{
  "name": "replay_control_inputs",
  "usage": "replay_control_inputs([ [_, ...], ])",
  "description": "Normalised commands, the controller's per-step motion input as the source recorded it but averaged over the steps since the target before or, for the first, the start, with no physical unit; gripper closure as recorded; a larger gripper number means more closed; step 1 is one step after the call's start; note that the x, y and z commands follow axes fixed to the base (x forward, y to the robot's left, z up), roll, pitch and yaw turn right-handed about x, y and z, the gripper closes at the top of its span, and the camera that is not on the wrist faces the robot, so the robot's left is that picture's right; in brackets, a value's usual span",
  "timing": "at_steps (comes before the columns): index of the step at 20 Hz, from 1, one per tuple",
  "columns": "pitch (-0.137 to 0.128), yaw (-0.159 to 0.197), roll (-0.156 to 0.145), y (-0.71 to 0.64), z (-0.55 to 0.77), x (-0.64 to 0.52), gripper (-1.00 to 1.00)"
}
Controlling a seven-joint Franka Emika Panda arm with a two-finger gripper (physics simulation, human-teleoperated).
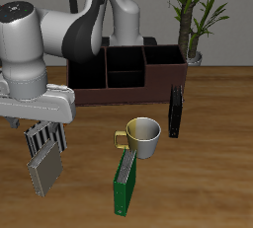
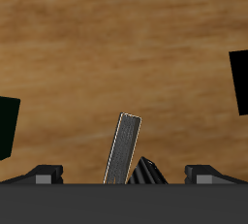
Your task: Place the yellow book into the back desk caddy's left compartment
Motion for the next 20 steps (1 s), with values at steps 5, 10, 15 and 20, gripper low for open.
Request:
replay_control_inputs([
  [5,-0.048,-0.026,-0.043,0.1,-0.16,-0.04,-1.0],
  [10,-0.026,-0.049,-0.037,-0.03,-0.11,-0.02,-1.0],
  [15,0.004,-0.043,-0.01,-0.05,-0.17,0.02,-1.0],
  [20,0.02,-0.049,-0.003,0.06,-0.27,0.02,-1.0],
])
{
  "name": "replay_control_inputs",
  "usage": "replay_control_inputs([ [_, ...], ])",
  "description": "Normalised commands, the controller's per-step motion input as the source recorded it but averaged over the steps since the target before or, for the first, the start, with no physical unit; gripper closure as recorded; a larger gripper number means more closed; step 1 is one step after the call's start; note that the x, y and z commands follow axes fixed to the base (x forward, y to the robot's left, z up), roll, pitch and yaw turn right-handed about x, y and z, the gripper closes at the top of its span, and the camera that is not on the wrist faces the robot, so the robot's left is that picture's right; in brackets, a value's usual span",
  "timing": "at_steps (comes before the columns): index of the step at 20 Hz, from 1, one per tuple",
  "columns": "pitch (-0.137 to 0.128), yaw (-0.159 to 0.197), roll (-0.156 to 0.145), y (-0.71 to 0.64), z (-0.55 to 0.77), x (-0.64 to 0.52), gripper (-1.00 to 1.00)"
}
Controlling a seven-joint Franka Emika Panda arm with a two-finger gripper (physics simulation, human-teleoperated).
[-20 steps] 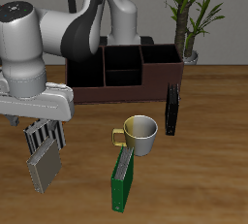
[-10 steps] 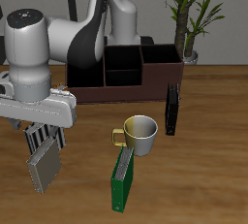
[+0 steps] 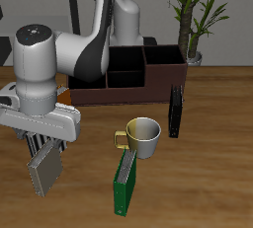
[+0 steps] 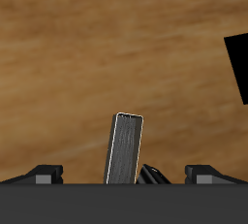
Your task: Place the yellow book into the back desk caddy's left compartment
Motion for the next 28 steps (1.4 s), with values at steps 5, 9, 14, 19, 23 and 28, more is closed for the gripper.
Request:
replay_control_inputs([
  [5,0.021,-0.021,0.001,0.06,-0.21,0.04,-1.0],
  [9,0.029,0.008,0.003,0.05,-0.24,0.07,-1.0],
  [14,0.028,-0.017,0.0,0.03,-0.2,0.04,-1.0],
  [19,0.018,-0.009,0.002,0.0,-0.15,0.02,1.0],
  [23,0.009,-0.002,-0.011,-0.04,-0.04,-0.04,1.0],
  [28,0.002,-0.002,0.002,-0.03,0.01,-0.03,1.0],
])
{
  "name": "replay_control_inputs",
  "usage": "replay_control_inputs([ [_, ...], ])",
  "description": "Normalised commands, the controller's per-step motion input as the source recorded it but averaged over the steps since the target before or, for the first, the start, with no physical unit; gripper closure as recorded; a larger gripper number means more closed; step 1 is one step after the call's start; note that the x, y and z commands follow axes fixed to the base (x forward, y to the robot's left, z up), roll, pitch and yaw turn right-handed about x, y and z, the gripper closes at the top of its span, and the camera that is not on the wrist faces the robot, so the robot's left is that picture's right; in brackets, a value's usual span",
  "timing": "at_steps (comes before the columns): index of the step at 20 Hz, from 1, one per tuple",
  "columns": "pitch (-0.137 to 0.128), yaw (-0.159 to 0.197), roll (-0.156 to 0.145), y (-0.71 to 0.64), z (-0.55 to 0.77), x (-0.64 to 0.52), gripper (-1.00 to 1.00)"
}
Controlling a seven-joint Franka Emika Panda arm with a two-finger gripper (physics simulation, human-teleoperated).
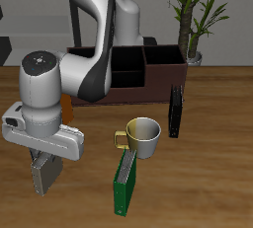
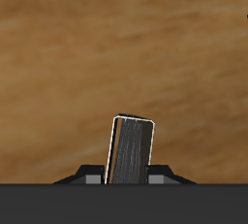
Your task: Place the yellow book into the back desk caddy's left compartment
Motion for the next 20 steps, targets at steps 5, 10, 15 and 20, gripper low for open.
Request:
replay_control_inputs([
  [5,-0.001,0.011,0.023,0.11,0.09,0.0,1.0],
  [10,-0.015,0.003,0.004,0.05,0.18,-0.03,1.0],
  [15,-0.038,0.032,0.022,0.22,0.46,-0.16,1.0],
  [20,-0.053,0.025,0.023,0.14,0.58,-0.22,1.0],
])
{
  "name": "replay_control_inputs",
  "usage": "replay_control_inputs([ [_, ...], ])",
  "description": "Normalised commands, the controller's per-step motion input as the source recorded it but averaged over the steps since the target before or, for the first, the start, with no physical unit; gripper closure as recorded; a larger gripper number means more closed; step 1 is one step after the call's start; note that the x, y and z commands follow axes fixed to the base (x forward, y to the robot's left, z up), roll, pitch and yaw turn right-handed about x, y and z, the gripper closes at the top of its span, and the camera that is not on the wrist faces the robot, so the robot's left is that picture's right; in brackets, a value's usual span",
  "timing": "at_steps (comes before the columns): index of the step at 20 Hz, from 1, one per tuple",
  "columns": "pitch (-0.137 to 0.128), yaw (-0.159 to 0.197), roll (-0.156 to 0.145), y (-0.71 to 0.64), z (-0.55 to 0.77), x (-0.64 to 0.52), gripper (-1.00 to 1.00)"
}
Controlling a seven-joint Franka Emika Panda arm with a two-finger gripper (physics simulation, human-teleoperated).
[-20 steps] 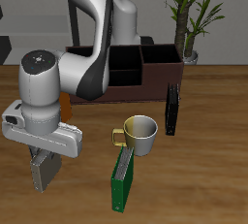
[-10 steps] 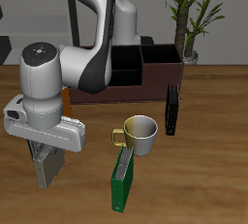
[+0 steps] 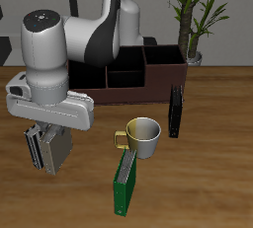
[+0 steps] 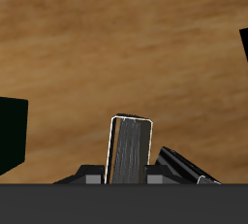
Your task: Place the yellow book into the back desk caddy's left compartment
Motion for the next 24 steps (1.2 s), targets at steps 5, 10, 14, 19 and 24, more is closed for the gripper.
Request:
replay_control_inputs([
  [5,-0.038,0.024,0.034,0.11,0.46,-0.28,1.0],
  [10,-0.037,0.062,0.011,0.03,0.49,-0.47,1.0],
  [14,-0.034,0.048,0.013,0.0,0.34,-0.47,1.0],
  [19,-0.033,0.078,-0.007,-0.01,0.28,-0.48,1.0],
  [24,-0.025,0.035,-0.018,-0.1,0.24,-0.46,1.0],
])
